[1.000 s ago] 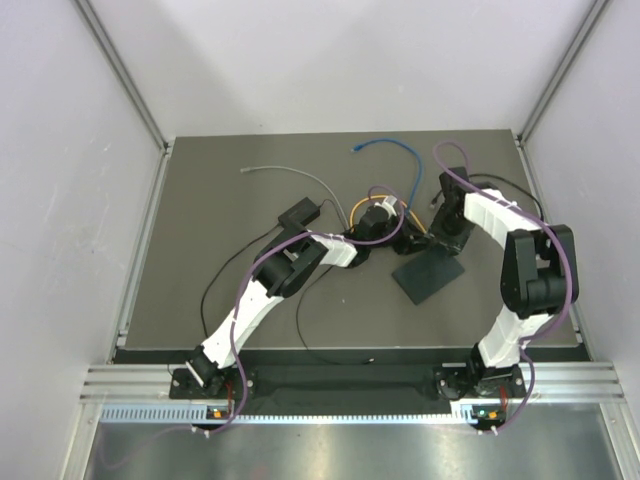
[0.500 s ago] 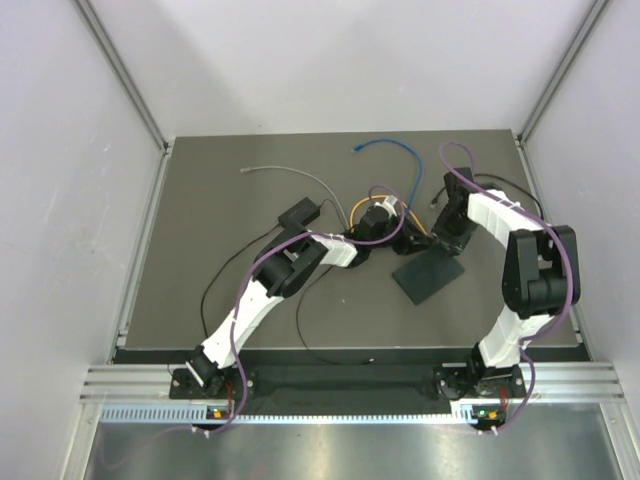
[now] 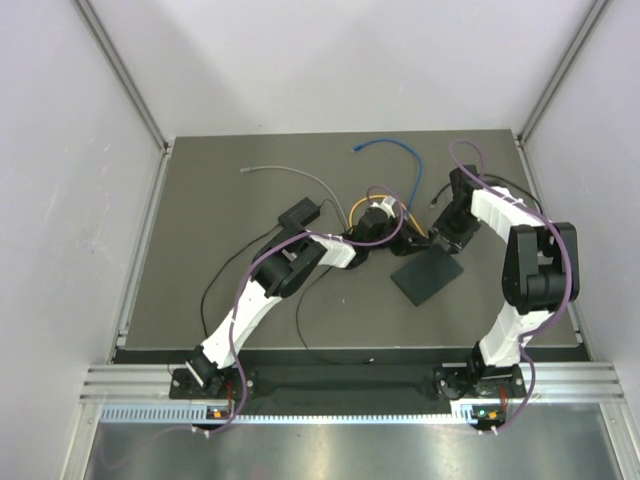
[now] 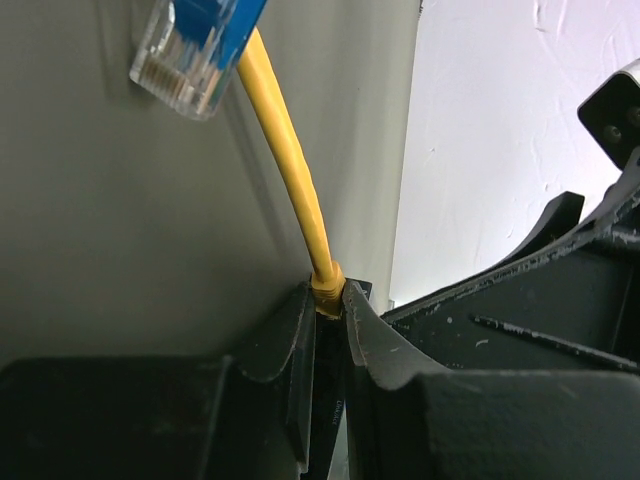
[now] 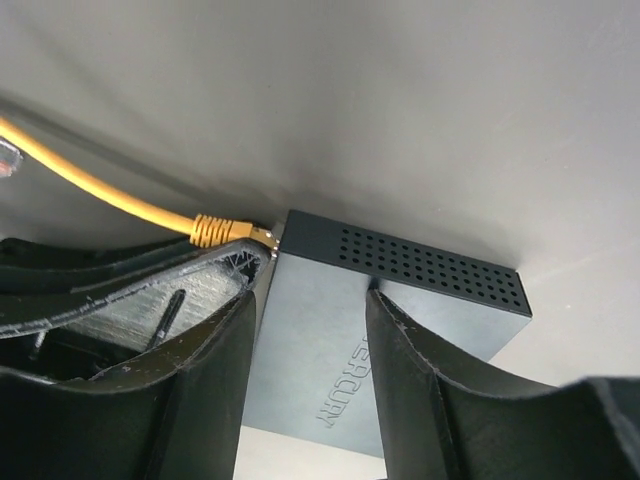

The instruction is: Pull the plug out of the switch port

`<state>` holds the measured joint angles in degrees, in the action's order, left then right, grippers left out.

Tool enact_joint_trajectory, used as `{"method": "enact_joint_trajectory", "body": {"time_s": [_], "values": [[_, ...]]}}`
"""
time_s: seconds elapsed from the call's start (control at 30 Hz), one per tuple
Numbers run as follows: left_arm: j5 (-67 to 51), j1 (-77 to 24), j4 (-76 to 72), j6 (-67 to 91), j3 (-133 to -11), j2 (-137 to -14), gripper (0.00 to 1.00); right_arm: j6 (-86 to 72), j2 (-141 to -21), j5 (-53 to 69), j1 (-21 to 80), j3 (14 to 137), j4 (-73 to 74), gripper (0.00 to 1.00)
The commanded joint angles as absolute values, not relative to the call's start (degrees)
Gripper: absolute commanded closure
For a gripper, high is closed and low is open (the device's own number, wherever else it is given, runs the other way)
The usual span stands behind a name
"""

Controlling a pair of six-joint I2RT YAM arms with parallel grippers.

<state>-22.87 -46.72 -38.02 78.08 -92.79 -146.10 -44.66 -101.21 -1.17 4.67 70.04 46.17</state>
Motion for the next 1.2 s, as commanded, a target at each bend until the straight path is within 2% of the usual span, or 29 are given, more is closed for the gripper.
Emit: {"method": "enact_joint_trajectory", "body": {"time_s": [0.0, 0.27, 0.6, 1.17], "values": [[-21.27, -46.14, -33.22, 74.27, -90.44, -145.19, 1.00, -46.49, -103.53, -2.90, 3.78, 72.16, 46.58, 0.51], [-20.48, -46.23, -38.67, 72.78, -88.42, -145.11, 1.00, -45.71, -105.03, -6.77, 3.78, 74.35, 49.39, 0.52], [-19.51, -46.49, -36.30, 67.85, -89.73, -144.67, 1.00, -44.48, -106.35, -9.31, 3.78, 75.32, 50.89, 0.54], [-19.34, -46.67, -35.33, 66.01, -89.82, -144.40, 1.00, -42.71, -109.51, -8.70, 3.96, 77.17, 51.42, 0.50]]}}
